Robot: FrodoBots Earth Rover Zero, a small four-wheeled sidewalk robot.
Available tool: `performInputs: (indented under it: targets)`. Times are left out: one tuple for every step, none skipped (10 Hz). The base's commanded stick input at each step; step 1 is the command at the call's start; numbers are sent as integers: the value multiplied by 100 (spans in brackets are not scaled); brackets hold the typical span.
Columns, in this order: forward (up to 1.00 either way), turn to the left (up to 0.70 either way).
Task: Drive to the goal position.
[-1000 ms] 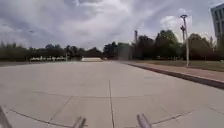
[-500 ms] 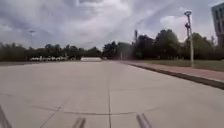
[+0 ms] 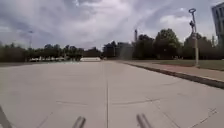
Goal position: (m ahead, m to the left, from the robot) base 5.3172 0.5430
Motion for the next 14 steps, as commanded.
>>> performInputs:
  targets:
    - [100, 0]
    - [100, 0]
    - [100, 0]
    - [100, 0]
    - [100, 0]
    - [100, 0]
    - [100, 0]
    - [100, 0]
    - [100, 0]
    - [100, 0]
    - [100, 0]
    - [100, 0]
    - [100, 0]
    - [100, 0]
